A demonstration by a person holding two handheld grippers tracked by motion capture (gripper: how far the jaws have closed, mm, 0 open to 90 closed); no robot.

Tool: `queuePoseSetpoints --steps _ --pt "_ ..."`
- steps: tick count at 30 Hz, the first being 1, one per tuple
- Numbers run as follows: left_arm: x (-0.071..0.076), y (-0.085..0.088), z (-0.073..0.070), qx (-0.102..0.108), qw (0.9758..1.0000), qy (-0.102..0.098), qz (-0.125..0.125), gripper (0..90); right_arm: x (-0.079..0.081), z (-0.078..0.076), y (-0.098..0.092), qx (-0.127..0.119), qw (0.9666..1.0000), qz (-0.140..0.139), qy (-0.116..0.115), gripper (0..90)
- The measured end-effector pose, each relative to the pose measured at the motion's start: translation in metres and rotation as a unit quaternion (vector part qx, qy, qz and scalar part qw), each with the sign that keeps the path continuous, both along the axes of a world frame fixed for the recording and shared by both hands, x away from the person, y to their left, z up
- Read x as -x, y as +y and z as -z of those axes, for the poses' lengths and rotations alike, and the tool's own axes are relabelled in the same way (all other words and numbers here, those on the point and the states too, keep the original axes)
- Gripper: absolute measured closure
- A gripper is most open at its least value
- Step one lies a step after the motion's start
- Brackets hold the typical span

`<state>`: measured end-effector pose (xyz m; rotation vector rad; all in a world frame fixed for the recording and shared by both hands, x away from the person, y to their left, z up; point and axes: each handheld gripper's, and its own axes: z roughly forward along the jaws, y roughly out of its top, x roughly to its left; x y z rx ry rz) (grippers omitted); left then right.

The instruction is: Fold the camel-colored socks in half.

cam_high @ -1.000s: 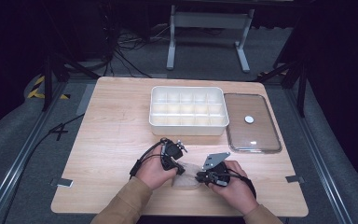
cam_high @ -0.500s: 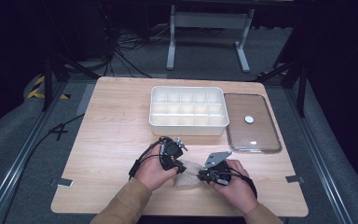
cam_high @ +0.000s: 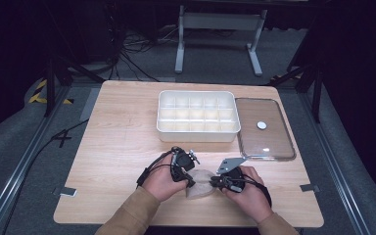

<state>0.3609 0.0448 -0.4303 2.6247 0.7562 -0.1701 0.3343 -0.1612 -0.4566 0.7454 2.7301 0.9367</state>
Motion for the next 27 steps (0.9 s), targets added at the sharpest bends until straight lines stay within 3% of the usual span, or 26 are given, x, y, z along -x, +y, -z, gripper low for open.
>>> queuePoseSetpoints --steps 6,11,18,24,27 --pt "-0.002 0.000 0.005 -0.002 1.0000 -0.009 -0.002 76.0 0.000 0.000 -0.001 0.000 1.0000 0.005 0.007 80.8" --pt "-0.001 0.002 0.000 0.004 0.9998 -0.018 -0.002 71.8 0.002 -0.003 -0.001 0.000 0.9999 0.012 0.007 78.7" --pt "-0.001 0.011 -0.013 0.029 0.9994 -0.018 -0.005 67.1 0.006 -0.011 0.000 -0.043 0.9988 0.022 0.003 77.6" --pt "-0.001 0.020 -0.015 0.024 0.9996 -0.010 -0.014 64.2 0.009 -0.011 0.011 -0.081 0.9966 0.013 0.004 76.8" --pt "-0.001 0.022 -0.015 0.015 0.9998 -0.012 -0.010 63.4 0.010 -0.009 0.017 -0.084 0.9964 0.006 0.009 74.4"
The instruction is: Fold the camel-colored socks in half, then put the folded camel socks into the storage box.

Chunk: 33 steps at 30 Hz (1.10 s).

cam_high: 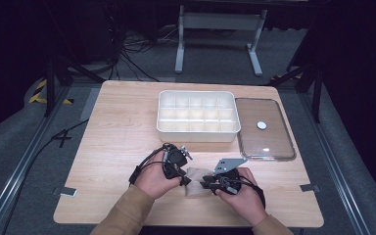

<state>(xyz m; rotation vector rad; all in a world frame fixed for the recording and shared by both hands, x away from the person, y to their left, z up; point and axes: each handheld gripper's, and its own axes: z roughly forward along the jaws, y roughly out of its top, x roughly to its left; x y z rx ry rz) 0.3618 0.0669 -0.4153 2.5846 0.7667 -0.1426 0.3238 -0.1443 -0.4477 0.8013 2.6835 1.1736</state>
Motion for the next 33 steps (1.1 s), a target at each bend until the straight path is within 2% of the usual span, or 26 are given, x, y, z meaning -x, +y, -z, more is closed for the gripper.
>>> queuePoseSetpoints --steps 5,10,13,16,19,22,27,30,33 --pt "-0.001 0.003 0.000 -0.009 0.9999 0.006 -0.009 62.3 -0.002 0.006 0.002 -0.001 1.0000 0.001 -0.001 71.7" --pt "-0.005 0.008 0.004 -0.022 0.9995 0.014 -0.015 61.1 -0.007 0.016 0.002 0.006 0.9999 0.000 0.013 65.3" --pt "-0.005 0.008 0.005 -0.027 0.9994 0.015 -0.013 60.5 -0.008 0.016 0.002 0.008 0.9999 -0.002 0.007 64.7" --pt "-0.006 0.009 0.008 -0.031 0.9993 0.015 -0.011 59.9 -0.009 0.016 0.001 0.019 0.9998 -0.003 -0.009 64.8" --pt "-0.007 0.009 0.012 -0.031 0.9994 0.013 -0.009 59.9 -0.009 0.016 0.001 0.021 0.9997 -0.003 -0.011 66.4" --pt "-0.008 0.010 0.015 -0.029 0.9994 0.012 -0.013 63.0 -0.010 0.017 -0.001 0.018 0.9998 0.000 -0.013 67.2" --pt "-0.009 0.011 0.020 -0.042 0.9989 0.009 -0.018 68.0 -0.011 0.018 -0.002 0.017 0.9998 -0.003 -0.013 67.5" --pt "-0.010 0.009 0.023 -0.040 0.9991 0.005 -0.011 71.7 -0.011 0.018 -0.003 0.016 0.9998 -0.005 -0.012 67.5" --pt "-0.009 0.006 0.026 -0.043 0.9989 0.008 -0.014 80.9 -0.012 0.019 -0.004 0.012 0.9998 -0.009 -0.012 67.6"
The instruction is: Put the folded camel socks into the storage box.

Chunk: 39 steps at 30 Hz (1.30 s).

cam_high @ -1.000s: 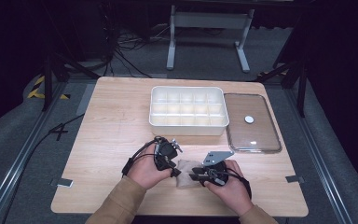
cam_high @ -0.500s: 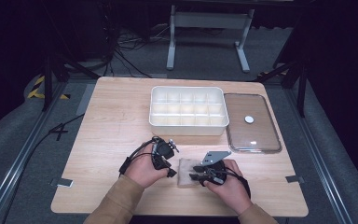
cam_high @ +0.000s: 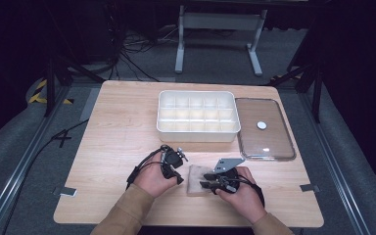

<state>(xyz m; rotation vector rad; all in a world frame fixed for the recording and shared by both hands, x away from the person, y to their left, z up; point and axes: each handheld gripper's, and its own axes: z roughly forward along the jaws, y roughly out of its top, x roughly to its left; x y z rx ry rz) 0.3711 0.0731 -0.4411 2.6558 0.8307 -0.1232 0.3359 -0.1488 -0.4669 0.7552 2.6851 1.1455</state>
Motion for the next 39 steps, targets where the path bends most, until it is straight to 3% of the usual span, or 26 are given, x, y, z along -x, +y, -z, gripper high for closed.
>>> queuePoseSetpoints --steps 4,14,17,21,24,28,32,36,38,39 --pt "0.000 -0.003 0.002 -0.008 1.0000 -0.003 -0.001 87.9 0.000 -0.001 0.001 0.004 1.0000 0.000 0.001 68.1" --pt "0.005 -0.018 0.004 -0.013 0.9994 -0.029 0.012 88.4 0.002 -0.002 -0.001 -0.005 1.0000 -0.003 -0.008 70.9" --pt "0.004 -0.018 0.004 -0.014 0.9995 -0.026 0.013 88.4 0.005 -0.011 -0.002 -0.027 0.9993 -0.002 -0.027 71.7" --pt "0.003 -0.017 0.004 -0.012 0.9996 -0.024 0.007 88.5 0.006 -0.020 -0.003 -0.046 0.9982 0.005 -0.037 77.7" --pt "0.004 -0.018 0.005 -0.011 0.9996 -0.025 0.010 88.4 0.005 -0.018 -0.002 -0.049 0.9984 0.013 -0.024 87.2" --pt "0.004 -0.018 0.005 -0.010 0.9996 -0.025 0.011 88.3 0.002 -0.013 0.000 -0.044 0.9987 0.021 -0.016 89.2" --pt "0.007 -0.021 0.002 -0.006 0.9989 -0.040 0.025 88.2 -0.002 0.000 0.000 -0.025 0.9992 0.031 0.003 89.4" --pt "0.011 -0.025 -0.003 0.000 0.9976 -0.054 0.044 88.0 -0.002 0.002 -0.001 -0.026 0.9991 0.034 0.007 89.5" --pt "0.014 -0.028 -0.005 0.005 0.9956 -0.068 0.064 86.2 0.000 0.003 0.000 -0.022 0.9991 0.035 0.007 89.5" --pt "0.017 -0.031 -0.006 0.003 0.9935 -0.080 0.082 84.3 0.000 0.003 0.001 -0.021 0.9992 0.035 0.007 89.5"
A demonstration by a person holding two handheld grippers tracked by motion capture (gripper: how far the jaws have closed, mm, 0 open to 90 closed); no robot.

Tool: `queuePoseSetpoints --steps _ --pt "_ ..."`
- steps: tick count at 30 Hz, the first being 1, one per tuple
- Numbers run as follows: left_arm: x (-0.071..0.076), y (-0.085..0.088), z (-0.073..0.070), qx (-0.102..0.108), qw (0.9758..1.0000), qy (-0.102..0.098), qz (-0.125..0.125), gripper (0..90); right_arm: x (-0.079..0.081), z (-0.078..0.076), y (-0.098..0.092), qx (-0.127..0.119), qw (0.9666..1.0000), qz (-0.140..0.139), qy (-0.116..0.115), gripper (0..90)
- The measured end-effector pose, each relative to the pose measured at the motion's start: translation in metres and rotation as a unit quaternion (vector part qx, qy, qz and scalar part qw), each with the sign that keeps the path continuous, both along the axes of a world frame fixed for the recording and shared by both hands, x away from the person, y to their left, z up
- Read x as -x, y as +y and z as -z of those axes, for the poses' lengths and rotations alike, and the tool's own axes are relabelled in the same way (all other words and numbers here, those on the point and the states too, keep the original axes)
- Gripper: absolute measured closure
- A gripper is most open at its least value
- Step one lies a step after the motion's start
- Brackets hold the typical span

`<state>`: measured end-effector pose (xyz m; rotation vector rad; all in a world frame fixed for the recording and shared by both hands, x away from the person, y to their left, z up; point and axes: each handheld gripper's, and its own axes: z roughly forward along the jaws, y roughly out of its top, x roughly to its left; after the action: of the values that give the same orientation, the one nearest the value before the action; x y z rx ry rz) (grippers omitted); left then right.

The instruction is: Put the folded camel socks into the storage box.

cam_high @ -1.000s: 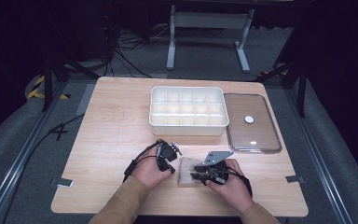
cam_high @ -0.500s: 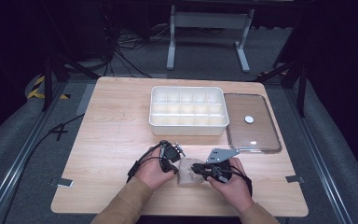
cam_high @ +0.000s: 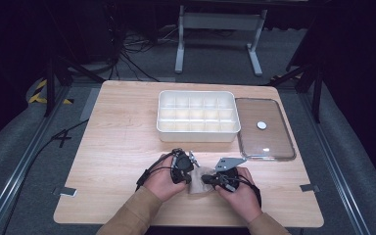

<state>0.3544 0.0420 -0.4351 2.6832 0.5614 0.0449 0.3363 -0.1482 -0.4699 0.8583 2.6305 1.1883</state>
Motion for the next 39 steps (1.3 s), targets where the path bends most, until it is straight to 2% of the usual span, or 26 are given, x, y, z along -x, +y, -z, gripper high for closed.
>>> queuePoseSetpoints --steps 1,3,4,8,9,10,13,14,15,21,25,29,31,32,33,35,39 --pt "0.002 -0.002 0.000 -0.001 0.9999 -0.009 0.008 82.9 0.000 0.000 0.000 0.002 1.0000 0.000 -0.002 89.6" --pt "0.002 -0.003 -0.001 -0.005 0.9998 -0.014 0.016 80.5 0.001 0.000 0.001 0.003 1.0000 0.003 -0.001 89.6" --pt "0.004 -0.005 -0.001 0.003 0.9997 -0.016 0.020 80.5 0.001 0.000 0.001 0.003 1.0000 0.003 -0.001 89.6" --pt "0.004 -0.005 -0.003 0.012 0.9990 -0.026 0.035 72.6 0.003 -0.001 0.002 0.008 0.9999 0.002 -0.006 89.5" --pt "0.004 -0.005 -0.003 0.011 0.9984 -0.034 0.044 70.8 0.003 -0.001 0.002 0.009 0.9999 0.002 -0.007 89.6" --pt "0.004 -0.005 -0.003 0.013 0.9967 -0.050 0.063 67.4 0.004 -0.001 0.003 0.011 0.9999 0.001 -0.005 89.6" --pt "0.006 -0.010 -0.001 0.008 0.9932 -0.069 0.093 63.0 0.005 -0.002 0.005 0.015 0.9999 0.000 -0.004 89.6" --pt "0.008 -0.011 0.000 0.009 0.9932 -0.070 0.092 61.2 0.005 -0.002 0.005 0.018 0.9998 0.001 -0.006 89.6" --pt "0.008 -0.013 0.000 0.004 0.9914 -0.079 0.104 59.8 0.005 -0.002 0.006 0.017 0.9998 0.001 -0.006 89.6" --pt "0.007 -0.011 -0.001 0.009 0.9932 -0.064 0.097 57.0 0.004 -0.002 0.004 0.013 0.9999 -0.002 -0.003 89.4" --pt "0.006 -0.007 -0.005 0.015 0.9944 -0.058 0.087 55.7 0.004 -0.013 -0.003 0.003 0.9999 -0.011 -0.012 88.8" --pt "0.005 -0.006 -0.005 0.021 0.9953 -0.049 0.080 54.9 0.000 -0.027 -0.020 -0.003 0.9998 0.003 -0.019 89.0" --pt "0.004 -0.005 -0.005 0.022 0.9953 -0.050 0.080 54.8 -0.003 -0.028 -0.027 0.002 0.9999 0.007 -0.008 88.4" --pt "0.004 -0.005 -0.007 0.031 0.9948 -0.055 0.080 55.6 -0.005 -0.026 -0.029 0.013 0.9999 -0.004 0.005 88.0" --pt "0.004 -0.005 -0.007 0.031 0.9948 -0.055 0.080 55.7 -0.005 -0.026 -0.029 0.013 0.9999 -0.004 0.005 88.0" --pt "0.004 -0.004 -0.008 0.042 0.9942 -0.056 0.082 55.8 -0.006 -0.016 -0.030 0.029 0.9992 -0.016 0.022 89.0" --pt "0.005 -0.003 -0.010 0.045 0.9936 -0.056 0.086 54.6 -0.006 -0.010 -0.026 0.027 0.9989 -0.017 0.036 89.5"
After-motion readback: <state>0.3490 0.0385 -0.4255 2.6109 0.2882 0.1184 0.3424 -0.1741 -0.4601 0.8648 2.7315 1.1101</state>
